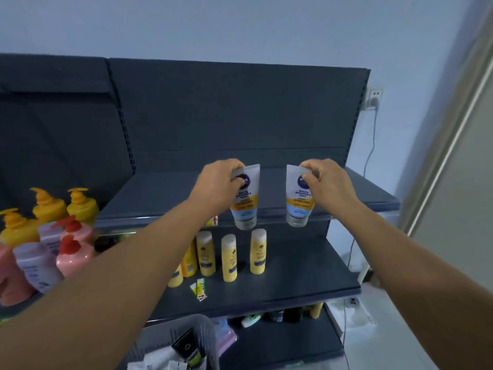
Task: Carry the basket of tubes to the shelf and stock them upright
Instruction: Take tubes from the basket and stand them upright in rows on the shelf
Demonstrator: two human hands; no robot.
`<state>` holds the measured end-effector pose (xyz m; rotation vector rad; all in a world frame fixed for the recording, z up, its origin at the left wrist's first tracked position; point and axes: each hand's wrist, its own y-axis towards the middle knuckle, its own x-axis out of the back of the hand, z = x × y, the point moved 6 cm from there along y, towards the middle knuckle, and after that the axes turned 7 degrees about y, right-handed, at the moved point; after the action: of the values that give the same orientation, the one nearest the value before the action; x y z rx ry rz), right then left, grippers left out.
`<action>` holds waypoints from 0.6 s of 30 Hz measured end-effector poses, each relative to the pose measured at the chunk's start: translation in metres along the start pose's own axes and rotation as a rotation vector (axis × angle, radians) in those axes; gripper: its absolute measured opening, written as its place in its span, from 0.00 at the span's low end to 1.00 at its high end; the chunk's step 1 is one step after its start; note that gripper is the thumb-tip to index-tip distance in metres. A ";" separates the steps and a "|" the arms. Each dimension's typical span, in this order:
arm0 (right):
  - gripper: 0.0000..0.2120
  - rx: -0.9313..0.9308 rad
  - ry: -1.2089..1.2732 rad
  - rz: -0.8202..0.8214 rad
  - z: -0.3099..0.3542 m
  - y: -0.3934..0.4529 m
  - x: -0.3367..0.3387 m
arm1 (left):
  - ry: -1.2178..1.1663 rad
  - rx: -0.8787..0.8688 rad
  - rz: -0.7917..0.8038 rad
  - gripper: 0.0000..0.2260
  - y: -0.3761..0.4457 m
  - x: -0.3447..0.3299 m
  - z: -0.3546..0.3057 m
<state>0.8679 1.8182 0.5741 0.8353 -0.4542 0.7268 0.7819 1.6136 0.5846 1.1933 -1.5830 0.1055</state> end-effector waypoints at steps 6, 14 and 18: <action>0.10 0.023 0.017 -0.020 -0.065 0.066 0.015 | 0.019 0.016 0.013 0.07 0.072 -0.062 -0.020; 0.09 -0.031 0.037 0.098 -0.166 0.151 0.003 | -0.007 0.036 0.068 0.06 0.167 -0.172 -0.049; 0.09 -0.027 0.073 0.162 -0.195 0.170 -0.011 | -0.006 0.067 0.073 0.07 0.188 -0.206 -0.055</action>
<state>0.7522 2.0467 0.5356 0.7500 -0.4688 0.8964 0.6623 1.8676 0.5391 1.1886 -1.6395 0.2033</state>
